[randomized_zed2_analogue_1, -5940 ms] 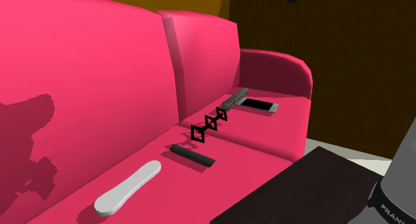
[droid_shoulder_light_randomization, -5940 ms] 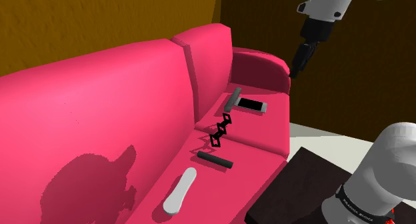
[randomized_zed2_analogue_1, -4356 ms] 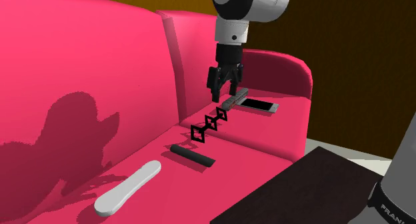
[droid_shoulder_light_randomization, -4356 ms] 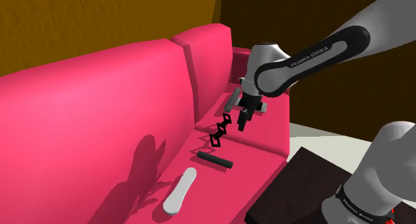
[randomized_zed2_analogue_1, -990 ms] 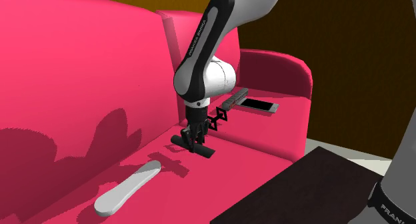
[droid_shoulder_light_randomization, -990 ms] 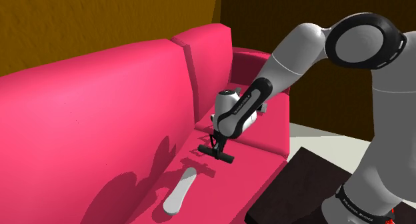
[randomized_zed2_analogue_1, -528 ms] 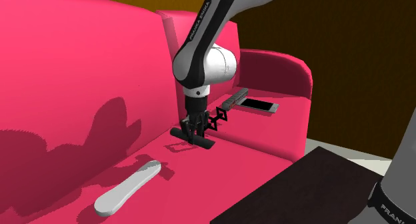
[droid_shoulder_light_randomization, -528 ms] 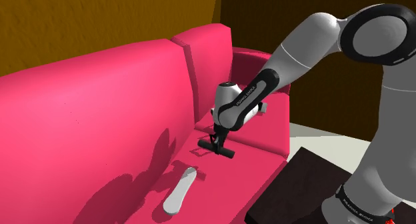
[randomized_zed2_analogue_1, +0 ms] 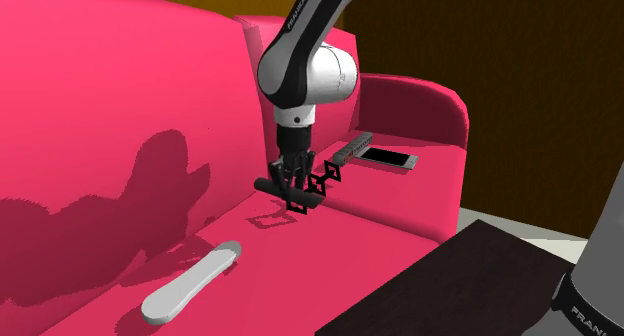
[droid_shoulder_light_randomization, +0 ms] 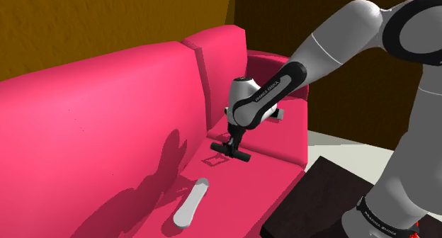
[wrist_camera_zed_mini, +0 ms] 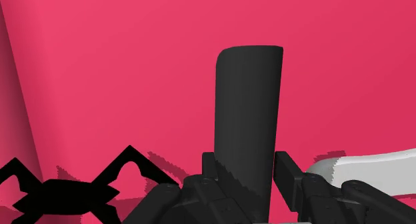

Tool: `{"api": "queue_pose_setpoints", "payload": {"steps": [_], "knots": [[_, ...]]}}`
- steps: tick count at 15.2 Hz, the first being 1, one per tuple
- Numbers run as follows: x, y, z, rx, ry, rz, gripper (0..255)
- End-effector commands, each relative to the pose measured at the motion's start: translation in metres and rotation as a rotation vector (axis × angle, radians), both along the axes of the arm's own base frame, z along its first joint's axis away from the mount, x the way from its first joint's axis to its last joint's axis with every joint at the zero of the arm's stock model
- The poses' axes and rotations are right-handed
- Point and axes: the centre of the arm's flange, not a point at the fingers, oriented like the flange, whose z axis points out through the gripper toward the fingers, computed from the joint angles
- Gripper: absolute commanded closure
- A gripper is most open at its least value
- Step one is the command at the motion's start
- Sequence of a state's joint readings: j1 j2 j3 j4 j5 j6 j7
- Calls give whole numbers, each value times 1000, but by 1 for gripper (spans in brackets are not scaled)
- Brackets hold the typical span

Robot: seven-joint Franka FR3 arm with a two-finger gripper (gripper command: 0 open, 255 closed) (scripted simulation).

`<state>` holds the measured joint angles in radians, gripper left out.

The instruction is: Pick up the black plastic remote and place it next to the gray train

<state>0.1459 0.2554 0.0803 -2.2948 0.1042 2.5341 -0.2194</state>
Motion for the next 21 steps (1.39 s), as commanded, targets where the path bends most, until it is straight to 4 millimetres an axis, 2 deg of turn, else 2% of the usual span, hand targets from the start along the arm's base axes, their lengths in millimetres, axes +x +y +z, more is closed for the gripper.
{"api": "queue_pose_setpoints", "payload": {"steps": [1,21], "knots": [[4,-12,3,0,0,0,255],[92,-261,3,0,0,0,255]]}}
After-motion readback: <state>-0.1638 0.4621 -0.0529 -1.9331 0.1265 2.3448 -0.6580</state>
